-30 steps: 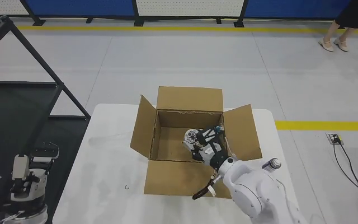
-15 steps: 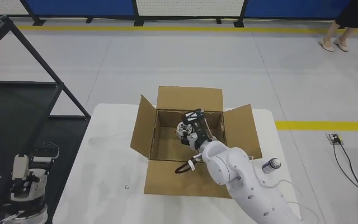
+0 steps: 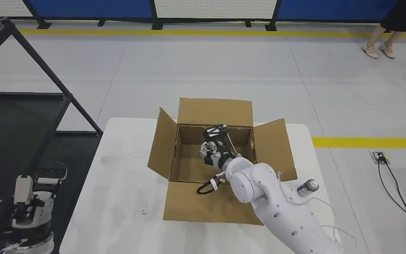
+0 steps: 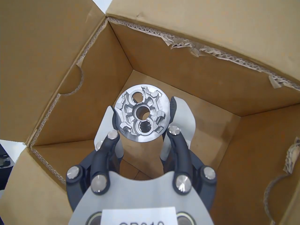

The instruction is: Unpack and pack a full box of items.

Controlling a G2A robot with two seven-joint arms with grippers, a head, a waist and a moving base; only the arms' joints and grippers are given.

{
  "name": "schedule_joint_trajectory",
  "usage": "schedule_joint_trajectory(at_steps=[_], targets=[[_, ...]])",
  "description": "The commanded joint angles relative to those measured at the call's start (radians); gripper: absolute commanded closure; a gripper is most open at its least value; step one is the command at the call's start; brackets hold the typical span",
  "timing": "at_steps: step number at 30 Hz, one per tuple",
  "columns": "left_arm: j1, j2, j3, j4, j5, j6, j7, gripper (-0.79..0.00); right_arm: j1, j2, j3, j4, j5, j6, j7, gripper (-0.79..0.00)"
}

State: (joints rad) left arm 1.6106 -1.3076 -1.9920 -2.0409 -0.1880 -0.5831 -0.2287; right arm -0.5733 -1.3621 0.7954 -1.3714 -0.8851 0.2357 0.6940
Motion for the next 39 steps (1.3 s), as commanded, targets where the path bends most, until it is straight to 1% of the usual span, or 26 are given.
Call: schedule_joint_trajectory(at_steps=[1, 5, 9, 14, 18, 20, 21, 27, 29, 31, 32, 33, 36, 39], targets=[[0.0, 0.0, 0.0, 0.0, 0.0, 0.0, 0.0, -0.785, 0.04, -0.014, -0.016, 0.074, 0.025, -0.016, 0.021, 0.0], [0.0, 0.0, 0.0, 0.0, 0.0, 0.0, 0.0, -0.785, 0.115, -0.051, -0.064, 0.215, 0.065, -0.046, 0.047, 0.0], [0.0, 0.0, 0.0, 0.0, 0.0, 0.0, 0.0, -0.785, 0.171, -0.092, -0.111, 0.345, 0.099, -0.061, 0.036, 0.0], [0.0, 0.0, 0.0, 0.0, 0.0, 0.0, 0.0, -0.785, 0.214, -0.136, -0.151, 0.476, 0.128, -0.091, 0.01, 0.0], [0.0, 0.0, 0.0, 0.0, 0.0, 0.0, 0.0, -0.785, 0.234, -0.162, -0.166, 0.547, 0.144, -0.118, 0.004, -0.006], [0.0, 0.0, 0.0, 0.0, 0.0, 0.0, 0.0, -0.785, 0.241, -0.171, -0.173, 0.572, 0.136, -0.139, -0.008, -0.215], [0.0, 0.0, 0.0, 0.0, 0.0, 0.0, 0.0, -0.785, 0.242, -0.173, -0.173, 0.577, 0.136, -0.142, -0.009, -0.277], [0.0, 0.0, 0.0, 0.0, 0.0, 0.0, 0.0, -0.785, 0.245, -0.186, -0.168, 0.607, 0.126, -0.151, -0.019, -0.348], [0.0, 0.0, 0.0, 0.0, 0.0, 0.0, 0.0, -0.785, 0.242, -0.188, -0.163, 0.607, 0.121, -0.151, -0.026, -0.388], [0.0, 0.0, 0.0, 0.0, 0.0, 0.0, 0.0, -0.785, 0.237, -0.188, -0.157, 0.601, 0.113, -0.147, -0.034, -0.628], [0.0, 0.0, 0.0, 0.0, 0.0, 0.0, 0.0, -0.785, 0.234, -0.188, -0.154, 0.594, 0.108, -0.144, -0.034, -0.668], [0.0, 0.0, 0.0, 0.0, 0.0, 0.0, 0.0, -0.785, 0.231, -0.188, -0.151, 0.586, 0.103, -0.142, -0.033, -0.68], [0.0, 0.0, 0.0, 0.0, 0.0, 0.0, 0.0, -0.785, 0.219, -0.183, -0.14, 0.556, 0.079, -0.13, -0.03, -0.779], [0.0, 0.0, 0.0, 0.0, 0.0, 0.0, 0.0, -0.785, 0.201, -0.175, -0.124, 0.517, 0.055, -0.117, -0.022, -0.785]])
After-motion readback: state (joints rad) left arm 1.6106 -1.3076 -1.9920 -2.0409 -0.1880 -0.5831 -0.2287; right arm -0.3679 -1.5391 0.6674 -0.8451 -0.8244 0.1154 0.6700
